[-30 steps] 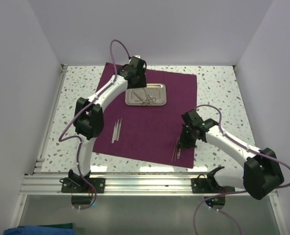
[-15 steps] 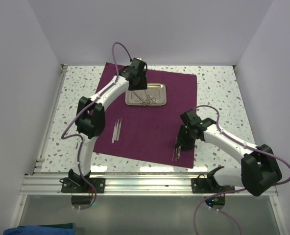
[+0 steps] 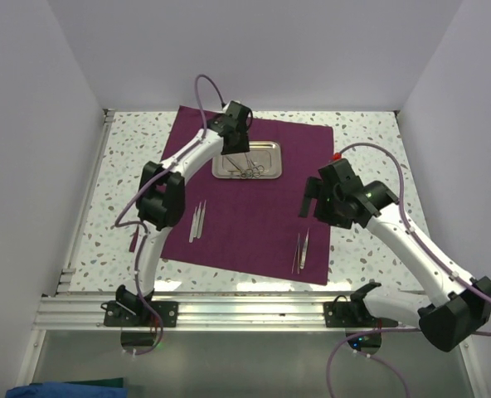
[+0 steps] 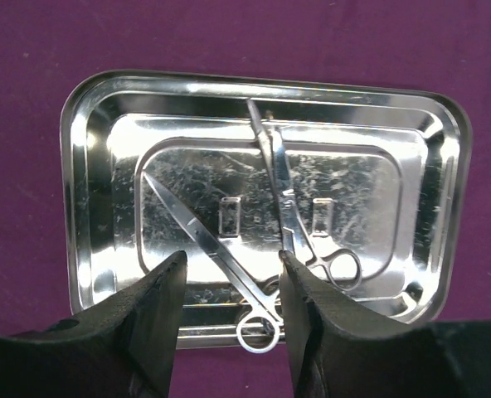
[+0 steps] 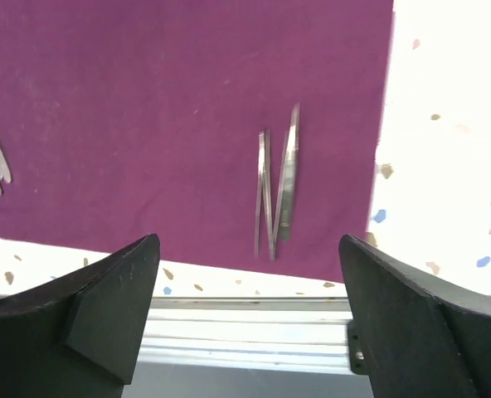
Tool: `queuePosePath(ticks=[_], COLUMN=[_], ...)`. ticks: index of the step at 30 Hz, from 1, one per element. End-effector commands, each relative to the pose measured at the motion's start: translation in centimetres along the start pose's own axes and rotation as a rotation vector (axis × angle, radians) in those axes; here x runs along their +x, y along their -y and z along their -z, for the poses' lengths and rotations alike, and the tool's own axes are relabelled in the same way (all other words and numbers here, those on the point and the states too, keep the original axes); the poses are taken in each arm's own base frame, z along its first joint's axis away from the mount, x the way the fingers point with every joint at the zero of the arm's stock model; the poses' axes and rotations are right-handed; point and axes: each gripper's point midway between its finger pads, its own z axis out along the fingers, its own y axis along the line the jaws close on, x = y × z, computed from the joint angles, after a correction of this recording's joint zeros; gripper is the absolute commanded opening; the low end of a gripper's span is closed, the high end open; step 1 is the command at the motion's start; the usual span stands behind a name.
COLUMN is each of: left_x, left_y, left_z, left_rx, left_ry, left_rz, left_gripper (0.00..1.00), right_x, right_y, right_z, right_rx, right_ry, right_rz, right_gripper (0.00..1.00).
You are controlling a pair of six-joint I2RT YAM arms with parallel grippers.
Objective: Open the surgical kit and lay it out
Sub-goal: Pick up the medical item from the container.
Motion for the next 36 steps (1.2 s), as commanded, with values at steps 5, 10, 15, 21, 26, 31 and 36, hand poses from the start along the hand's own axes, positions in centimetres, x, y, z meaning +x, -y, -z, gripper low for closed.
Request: queuePosePath(ticks=[5,10,15,21,26,31,36], left_x=[1.4,3.5,4.9,7.5,9.4,10.5,11.4], left_y=[-2.3,-2.0,-2.2,-3.2,-3.6,-3.7,-4.2], left_z=[-0.8,-2.0,-3.3,-5.1,-5.5,-5.4,-5.4], left_rx=[-0.135,-0.132,-0.150,-0.213,-0.241,-0.243,-0.247], left_ry=[-0.010,-0.065,-0.100,-0.160,-0.205,-0.243,-0.265], left_rz=[0.134,0.196,0.202,0.150,0.092,0.047,0.012], left_gripper=[0.52,0.51,0.52,0.51,0.41,0.24,0.08], right_x=[-1.1,-1.2,-1.0,-0.6,-0.5,-0.4,-0.5], right_y=[3.8,4.6,4.6,4.6,5.0,5.2,5.2], right_z=[3.6,3.9,3.6,3.4,3.5,3.3,3.2], right_rx=[0.139,0.167,0.170,0.167,0.173,0.178,0.181], right_ry=[0.084,0.086,0.067,0.054,0.061,0.055,0.058], right_rz=[0.095,0.130,0.145,0.148,0.145,0.139,0.138], right_gripper=[0.97,0.98,0.98,0.98,0.98,0.98,0.98])
